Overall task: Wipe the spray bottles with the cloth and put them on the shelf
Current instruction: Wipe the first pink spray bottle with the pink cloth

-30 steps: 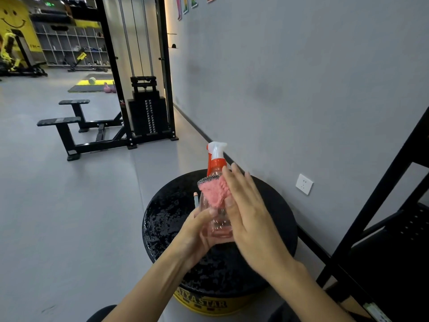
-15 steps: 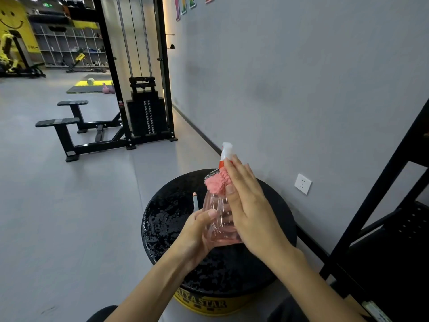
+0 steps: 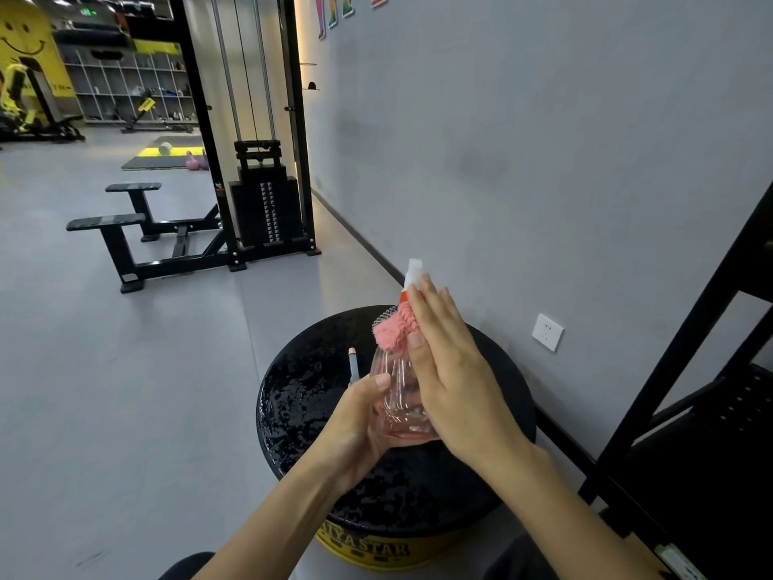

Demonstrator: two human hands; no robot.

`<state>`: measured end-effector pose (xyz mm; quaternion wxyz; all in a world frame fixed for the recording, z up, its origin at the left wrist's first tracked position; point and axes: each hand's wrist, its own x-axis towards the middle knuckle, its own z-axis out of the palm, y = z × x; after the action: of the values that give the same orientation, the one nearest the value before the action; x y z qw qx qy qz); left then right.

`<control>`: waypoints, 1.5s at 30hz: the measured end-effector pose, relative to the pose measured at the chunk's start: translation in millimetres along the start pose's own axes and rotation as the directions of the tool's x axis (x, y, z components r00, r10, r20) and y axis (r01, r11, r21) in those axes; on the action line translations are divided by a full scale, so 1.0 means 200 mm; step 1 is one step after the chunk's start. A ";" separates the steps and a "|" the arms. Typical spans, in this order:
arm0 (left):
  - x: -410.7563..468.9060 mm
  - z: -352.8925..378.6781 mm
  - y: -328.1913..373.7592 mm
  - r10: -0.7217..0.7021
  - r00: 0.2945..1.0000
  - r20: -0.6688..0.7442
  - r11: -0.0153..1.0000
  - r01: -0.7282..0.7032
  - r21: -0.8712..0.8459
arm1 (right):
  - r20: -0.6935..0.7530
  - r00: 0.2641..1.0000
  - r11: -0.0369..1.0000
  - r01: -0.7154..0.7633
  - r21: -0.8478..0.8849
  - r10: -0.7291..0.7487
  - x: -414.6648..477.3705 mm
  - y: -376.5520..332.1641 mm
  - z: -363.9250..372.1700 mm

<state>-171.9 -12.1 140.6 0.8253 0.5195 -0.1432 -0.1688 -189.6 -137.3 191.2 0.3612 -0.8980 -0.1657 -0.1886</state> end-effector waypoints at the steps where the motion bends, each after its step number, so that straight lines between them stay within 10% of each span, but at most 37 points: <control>1: 0.00 -0.01 0.00 -0.002 1.000 -0.022 1.000 0.002 0.001 | 0.011 1.000 1.000 0.012 -0.015 -0.012 -0.03 -0.01 0.01; 19: 0.01 0.01 -0.01 -0.010 0.993 -0.119 0.997 0.001 -0.082 | 0.022 0.995 0.933 0.095 -0.347 -0.093 -0.08 -0.03 0.06; 45: -0.01 -0.02 -0.03 -0.018 0.998 -0.055 0.980 0.007 -0.201 | 0.032 0.994 0.984 0.105 -0.142 -0.102 -0.06 -0.02 0.04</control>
<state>-172.1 -10.3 132.9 0.8762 0.4389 -0.0987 -0.1728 -200.7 -129.8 182.4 0.2835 -0.9141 -0.2026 -0.2074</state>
